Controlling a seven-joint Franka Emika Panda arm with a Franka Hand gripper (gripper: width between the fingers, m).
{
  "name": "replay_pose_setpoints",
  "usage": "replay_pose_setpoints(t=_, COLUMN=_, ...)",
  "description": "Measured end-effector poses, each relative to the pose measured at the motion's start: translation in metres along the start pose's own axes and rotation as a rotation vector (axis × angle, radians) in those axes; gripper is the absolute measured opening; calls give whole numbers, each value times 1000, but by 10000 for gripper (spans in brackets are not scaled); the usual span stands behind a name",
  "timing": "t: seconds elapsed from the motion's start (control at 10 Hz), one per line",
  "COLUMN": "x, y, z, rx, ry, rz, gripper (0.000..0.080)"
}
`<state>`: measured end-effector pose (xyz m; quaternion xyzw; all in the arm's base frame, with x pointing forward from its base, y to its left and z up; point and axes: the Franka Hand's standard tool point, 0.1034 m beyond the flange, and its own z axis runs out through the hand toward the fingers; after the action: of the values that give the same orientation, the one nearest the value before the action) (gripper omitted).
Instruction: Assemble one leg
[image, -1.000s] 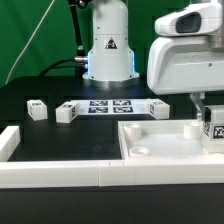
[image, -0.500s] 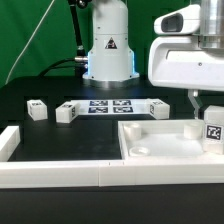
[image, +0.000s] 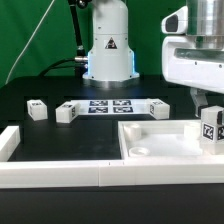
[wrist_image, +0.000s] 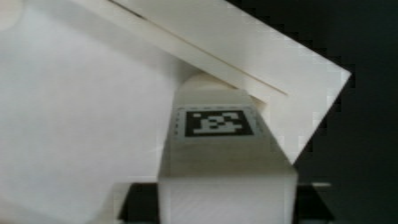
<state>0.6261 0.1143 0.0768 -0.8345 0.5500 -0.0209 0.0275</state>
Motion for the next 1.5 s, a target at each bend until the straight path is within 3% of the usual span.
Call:
replay_pose_setpoints(t=0.1, x=0, y=0, z=0, rx=0, ry=0, rz=-31, gripper=292)
replay_pose_setpoints(t=0.2, x=0, y=0, z=0, rx=0, ry=0, rz=-73, gripper=476)
replay_pose_setpoints(t=0.3, x=2, y=-1, z=-1, rx=1, ry=0, rz=-107, gripper=589)
replay_pose_setpoints(t=0.4, x=0, y=-2, z=-1, rx=1, ry=0, rz=-190, gripper=589)
replay_pose_setpoints(t=0.5, x=-2, y=-2, z=-1, rx=1, ry=-2, rz=-309, gripper=637)
replay_pose_setpoints(t=1.2, x=-14, y=-4, z=-1, rx=-4, ry=-6, rz=-1024, gripper=649)
replay_pose_setpoints(t=1.5, x=-13, y=-4, z=-1, rx=-18, ry=6, rz=-1310, gripper=649)
